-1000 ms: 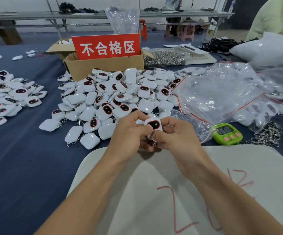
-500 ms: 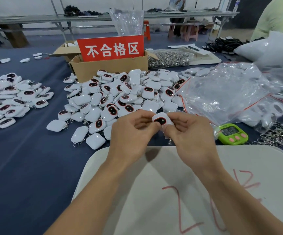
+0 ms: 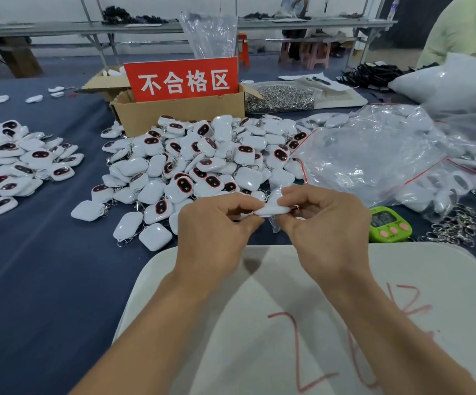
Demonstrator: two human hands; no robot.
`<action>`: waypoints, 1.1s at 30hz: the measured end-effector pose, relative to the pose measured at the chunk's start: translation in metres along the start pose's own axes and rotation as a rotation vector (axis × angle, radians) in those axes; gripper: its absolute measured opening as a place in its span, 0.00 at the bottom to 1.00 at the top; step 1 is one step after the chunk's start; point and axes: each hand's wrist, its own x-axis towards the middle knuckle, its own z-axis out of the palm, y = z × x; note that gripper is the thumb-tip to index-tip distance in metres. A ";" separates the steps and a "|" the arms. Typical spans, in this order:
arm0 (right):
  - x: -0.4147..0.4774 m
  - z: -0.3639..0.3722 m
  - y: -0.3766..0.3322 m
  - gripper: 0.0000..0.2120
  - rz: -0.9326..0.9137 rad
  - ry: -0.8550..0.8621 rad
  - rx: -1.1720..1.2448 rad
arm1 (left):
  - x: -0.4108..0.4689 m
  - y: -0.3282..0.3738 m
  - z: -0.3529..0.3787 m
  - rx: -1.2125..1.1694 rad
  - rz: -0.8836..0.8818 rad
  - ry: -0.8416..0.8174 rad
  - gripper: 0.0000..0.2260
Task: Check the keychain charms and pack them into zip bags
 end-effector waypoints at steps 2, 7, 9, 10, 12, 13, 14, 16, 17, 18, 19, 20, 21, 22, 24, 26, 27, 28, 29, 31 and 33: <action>0.001 0.000 0.002 0.20 -0.006 -0.005 0.003 | 0.001 -0.002 0.000 -0.009 -0.011 -0.006 0.20; 0.005 -0.001 0.010 0.12 0.006 -0.064 0.009 | 0.003 -0.002 0.001 -0.078 -0.066 -0.083 0.12; 0.007 -0.002 0.011 0.12 0.065 -0.093 0.087 | 0.005 -0.002 0.001 -0.150 -0.137 -0.075 0.09; 0.009 -0.003 0.011 0.14 0.105 -0.108 0.141 | 0.006 -0.002 0.000 -0.204 -0.195 -0.065 0.07; 0.011 -0.005 0.009 0.18 0.144 -0.159 0.212 | 0.010 -0.001 -0.001 -0.338 -0.326 -0.040 0.05; 0.011 -0.005 0.008 0.18 0.136 -0.197 0.228 | 0.011 -0.001 -0.002 -0.386 -0.373 -0.031 0.06; 0.010 -0.005 0.007 0.17 0.122 -0.237 0.229 | 0.013 -0.001 -0.003 -0.413 -0.403 -0.031 0.07; 0.006 -0.004 0.006 0.16 0.112 -0.297 0.208 | 0.014 -0.001 -0.004 -0.437 -0.415 -0.043 0.09; 0.005 -0.004 0.005 0.16 0.120 -0.319 0.216 | 0.013 0.000 -0.004 -0.447 -0.408 -0.051 0.10; 0.005 -0.005 0.005 0.16 0.136 -0.342 0.237 | 0.013 0.000 -0.004 -0.458 -0.400 -0.056 0.11; 0.006 -0.007 0.005 0.16 0.153 -0.365 0.261 | 0.012 0.001 -0.003 -0.468 -0.393 -0.059 0.11; 0.006 -0.008 0.005 0.17 0.164 -0.384 0.279 | 0.012 0.001 -0.003 -0.476 -0.389 -0.060 0.11; 0.007 -0.009 0.005 0.18 0.168 -0.396 0.285 | 0.012 0.001 -0.002 -0.482 -0.387 -0.062 0.10; 0.007 -0.010 0.005 0.18 0.167 -0.403 0.286 | 0.011 0.001 -0.002 -0.490 -0.388 -0.062 0.10; 0.007 -0.009 0.006 0.19 0.168 -0.404 0.295 | 0.011 0.000 -0.001 -0.507 -0.390 -0.063 0.09; 0.006 -0.008 0.007 0.19 0.183 -0.385 0.324 | 0.010 -0.001 0.000 -0.509 -0.378 -0.076 0.09; 0.006 -0.007 0.007 0.20 0.189 -0.371 0.335 | 0.010 -0.001 0.000 -0.503 -0.359 -0.085 0.09; 0.005 -0.007 0.007 0.20 0.191 -0.359 0.342 | 0.010 -0.002 0.000 -0.495 -0.333 -0.101 0.11; 0.005 -0.006 0.006 0.20 0.194 -0.346 0.348 | 0.010 -0.003 -0.001 -0.480 -0.299 -0.125 0.14; 0.007 -0.006 0.006 0.19 0.210 -0.314 0.384 | 0.009 -0.005 -0.003 -0.403 -0.186 -0.179 0.22; 0.007 -0.007 0.005 0.16 0.248 -0.319 0.466 | 0.008 -0.006 -0.003 -0.290 -0.041 -0.200 0.26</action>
